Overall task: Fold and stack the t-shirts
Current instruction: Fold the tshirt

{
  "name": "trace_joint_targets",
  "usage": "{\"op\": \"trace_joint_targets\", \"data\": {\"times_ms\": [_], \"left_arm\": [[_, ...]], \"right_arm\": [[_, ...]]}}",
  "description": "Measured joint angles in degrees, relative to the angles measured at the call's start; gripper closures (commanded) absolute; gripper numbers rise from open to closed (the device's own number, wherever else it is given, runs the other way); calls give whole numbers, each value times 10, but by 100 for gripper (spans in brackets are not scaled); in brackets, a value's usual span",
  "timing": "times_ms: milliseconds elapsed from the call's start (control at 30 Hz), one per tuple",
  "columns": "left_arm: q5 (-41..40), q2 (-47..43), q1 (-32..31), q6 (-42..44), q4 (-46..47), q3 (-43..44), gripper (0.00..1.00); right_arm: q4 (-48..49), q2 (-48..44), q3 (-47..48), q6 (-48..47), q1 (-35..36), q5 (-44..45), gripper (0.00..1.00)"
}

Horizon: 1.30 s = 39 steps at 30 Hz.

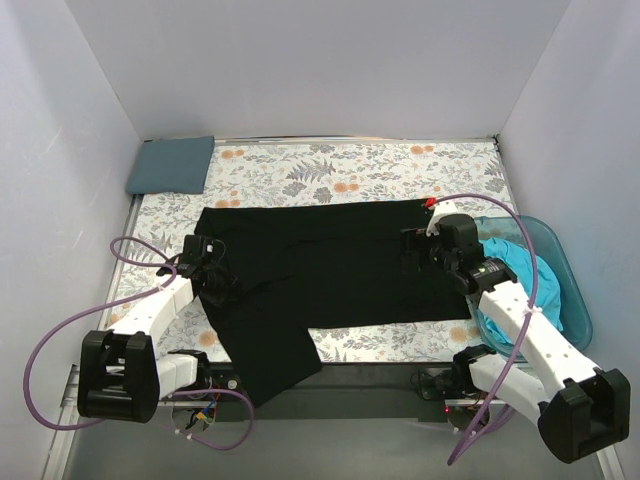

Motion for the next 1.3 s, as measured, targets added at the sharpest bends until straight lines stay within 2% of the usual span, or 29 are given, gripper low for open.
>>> {"op": "trace_joint_targets", "data": {"times_ms": [67,200,267,333,433,567,833,1067,1300], "left_arm": [[2,-2,0,-4,0,-1,60],[-11,-4,0,-2,-8,16,59],[-28,0,0,7,-9,43,59],[-48,10,0,19,-9,77,60],[-76,40,0,52,11,127,62],[-102,97,0,108,56,170,64],[-122,213,0,213,134,216,65],[-127,237,0,250,184,206,65],[-127,236,0,262,208,190,65]], "right_arm": [[0,17,7,2,0,5,10],[-1,60,31,9,-2,20,11],[0,87,51,12,-8,21,14],[1,111,69,13,-14,15,21],[10,139,90,20,-19,-18,29],[45,170,92,49,-12,-98,31],[172,296,94,156,85,-220,35],[273,460,158,240,163,-268,39],[334,558,214,291,198,-285,44]]}}
